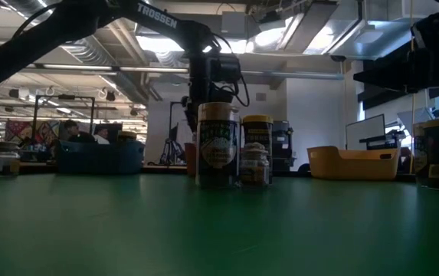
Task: Sort spices by type
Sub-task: Put the gold seasoning bottle into the orange bin, then put the yellow seasoning bottle into the blue bin
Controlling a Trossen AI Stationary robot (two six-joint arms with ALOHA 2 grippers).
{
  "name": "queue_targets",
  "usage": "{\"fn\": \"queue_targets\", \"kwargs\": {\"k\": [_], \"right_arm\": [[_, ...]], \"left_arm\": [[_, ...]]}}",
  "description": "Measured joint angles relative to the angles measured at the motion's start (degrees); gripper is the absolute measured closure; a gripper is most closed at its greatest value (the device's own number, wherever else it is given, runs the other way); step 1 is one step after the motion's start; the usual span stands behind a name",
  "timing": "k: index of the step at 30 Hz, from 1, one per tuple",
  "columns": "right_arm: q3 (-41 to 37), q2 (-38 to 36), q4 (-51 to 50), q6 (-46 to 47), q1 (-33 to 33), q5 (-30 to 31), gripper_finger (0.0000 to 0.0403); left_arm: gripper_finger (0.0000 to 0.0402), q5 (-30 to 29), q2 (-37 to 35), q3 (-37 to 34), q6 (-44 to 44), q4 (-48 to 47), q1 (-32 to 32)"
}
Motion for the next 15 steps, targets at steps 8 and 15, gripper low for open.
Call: {"fn": "queue_targets", "kwargs": {"k": [8,15], "right_arm": [[0.0,0.0,0.0,-0.22,-0.01,0.0,0.0391],[0.02,0.0,0.05,-0.36,0.01,0.0,0.0391]], "left_arm": [[0.0018,-0.05,-0.19,0.0,1.91,-2.59,-0.81],[0.0017,-1.44,-4.74,0.0,1.09,-1.95,-1.66]]}}
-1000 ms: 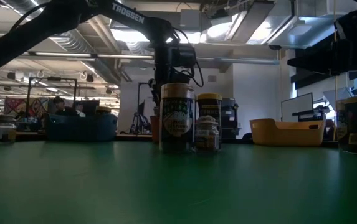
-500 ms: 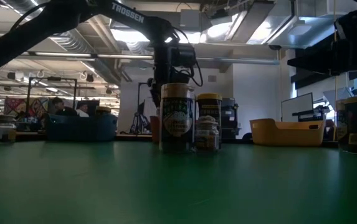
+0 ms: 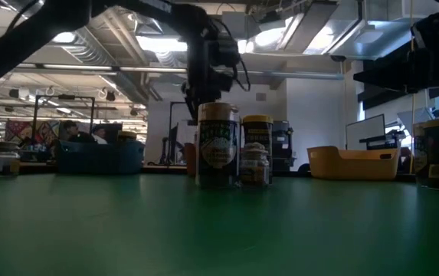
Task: Sort spices by type
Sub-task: Put the yellow seasoning bottle into the blue bin
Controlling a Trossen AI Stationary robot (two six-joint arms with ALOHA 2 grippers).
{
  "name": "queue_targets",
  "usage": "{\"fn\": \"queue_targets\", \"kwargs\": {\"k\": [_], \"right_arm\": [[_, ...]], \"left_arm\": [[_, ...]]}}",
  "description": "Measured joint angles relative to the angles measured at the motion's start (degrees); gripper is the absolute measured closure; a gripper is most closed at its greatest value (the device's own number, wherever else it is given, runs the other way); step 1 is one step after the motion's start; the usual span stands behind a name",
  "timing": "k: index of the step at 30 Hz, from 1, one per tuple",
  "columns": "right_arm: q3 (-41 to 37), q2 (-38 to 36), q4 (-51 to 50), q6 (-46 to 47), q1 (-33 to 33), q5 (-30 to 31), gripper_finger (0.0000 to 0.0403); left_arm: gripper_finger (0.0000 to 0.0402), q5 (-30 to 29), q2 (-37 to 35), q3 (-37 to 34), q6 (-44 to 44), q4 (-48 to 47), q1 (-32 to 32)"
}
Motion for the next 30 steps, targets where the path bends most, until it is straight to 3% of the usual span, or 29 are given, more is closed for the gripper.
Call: {"fn": "queue_targets", "kwargs": {"k": [14,24,30], "right_arm": [[-0.02,0.0,0.02,-0.25,-0.02,-0.01,0.0391],[0.0,0.0,0.04,-0.11,-0.02,-0.68,0.0391],[-0.02,0.0,0.39,-0.29,0.0,-1.14,0.0391]], "left_arm": [[0.002,0.54,-7.1,0.0,-13.52,-0.25,-8.43],[0.002,0.69,-7.1,-0.15,-13.86,-1.15,-17.9],[0.002,0.68,-7.04,-4.61,-12.82,7.81,-22.62]]}}
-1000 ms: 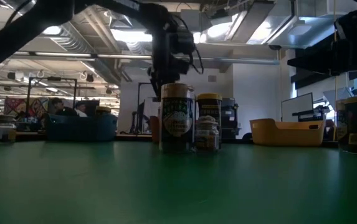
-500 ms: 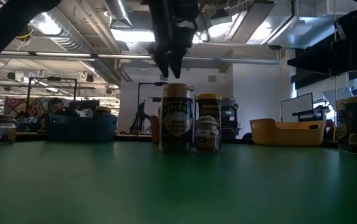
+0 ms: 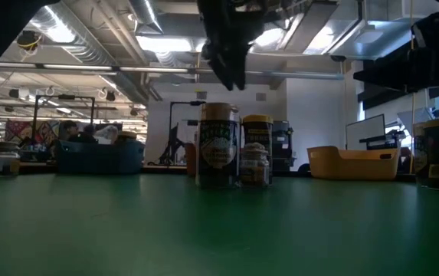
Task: Sort spices by type
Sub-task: Put the yellow seasoning bottle into the blue bin
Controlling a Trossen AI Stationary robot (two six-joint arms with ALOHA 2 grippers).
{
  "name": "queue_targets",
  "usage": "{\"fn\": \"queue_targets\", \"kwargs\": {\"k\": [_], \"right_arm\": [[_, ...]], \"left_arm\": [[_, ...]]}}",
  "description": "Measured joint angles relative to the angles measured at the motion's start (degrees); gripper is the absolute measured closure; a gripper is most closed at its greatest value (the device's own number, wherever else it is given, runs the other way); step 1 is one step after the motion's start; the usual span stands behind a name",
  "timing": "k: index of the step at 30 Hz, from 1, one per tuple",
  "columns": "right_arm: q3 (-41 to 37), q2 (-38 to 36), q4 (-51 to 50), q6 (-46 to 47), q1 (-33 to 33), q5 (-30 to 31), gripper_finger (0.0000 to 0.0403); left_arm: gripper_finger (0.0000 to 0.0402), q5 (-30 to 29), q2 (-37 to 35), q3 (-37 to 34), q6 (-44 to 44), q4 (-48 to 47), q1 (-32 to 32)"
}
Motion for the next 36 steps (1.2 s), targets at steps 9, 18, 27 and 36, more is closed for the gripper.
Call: {"fn": "queue_targets", "kwargs": {"k": [9,18,27,36], "right_arm": [[0.02,-0.02,1.27,-0.01,0.0,0.02,0.0391],[0.02,-0.02,1.06,0.36,0.0,0.02,0.0391],[0.02,0.0,-1.55,4.56,0.0,-0.1,0.0391],[0.02,0.0,-1.51,6.02,0.0,-2.45,0.0391]], "left_arm": [[0.002,-0.15,-0.07,-2.19,1.22,8.11,-3.68],[0.002,-0.01,-0.02,-2.19,-2.9,13.44,-5.25],[0.002,6.7,0.05,-5.97,-3.25,13.64,-4.64],[0.002,9.67,0.2,-13.4,-1.86,17.66,-3.45]]}}
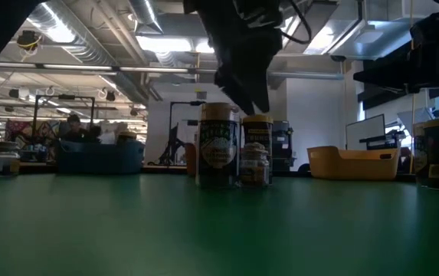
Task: Sort spices by type
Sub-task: Put the yellow seasoning bottle into the blue bin
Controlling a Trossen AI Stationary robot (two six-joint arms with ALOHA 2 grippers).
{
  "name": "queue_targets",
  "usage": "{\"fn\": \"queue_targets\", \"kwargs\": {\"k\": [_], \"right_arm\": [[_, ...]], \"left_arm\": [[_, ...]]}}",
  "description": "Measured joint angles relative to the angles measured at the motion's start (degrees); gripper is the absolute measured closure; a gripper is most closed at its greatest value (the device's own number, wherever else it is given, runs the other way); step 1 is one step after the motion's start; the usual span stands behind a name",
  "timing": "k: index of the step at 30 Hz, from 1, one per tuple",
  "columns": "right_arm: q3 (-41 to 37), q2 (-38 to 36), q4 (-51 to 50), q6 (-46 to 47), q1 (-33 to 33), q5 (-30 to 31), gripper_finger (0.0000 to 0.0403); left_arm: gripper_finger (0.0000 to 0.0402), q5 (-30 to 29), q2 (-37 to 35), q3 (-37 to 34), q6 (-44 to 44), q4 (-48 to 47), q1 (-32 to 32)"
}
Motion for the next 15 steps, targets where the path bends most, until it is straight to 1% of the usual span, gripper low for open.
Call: {"fn": "queue_targets", "kwargs": {"k": [3,12,15], "right_arm": [[0.0,0.0,0.04,0.01,0.0,-0.71,0.0391],[0.0,0.0,0.07,0.01,0.0,-1.18,0.0391],[0.0,0.0,0.07,-0.01,0.0,-1.2,0.0391]], "left_arm": [[0.002,2.31,-0.18,-2.59,-0.01,5.56,0.02],[0.0021,2.58,-0.05,-6.87,-1.38,8.75,0.2],[0.0036,2.57,-0.06,-7.21,-1.16,9.67,0.24]]}}
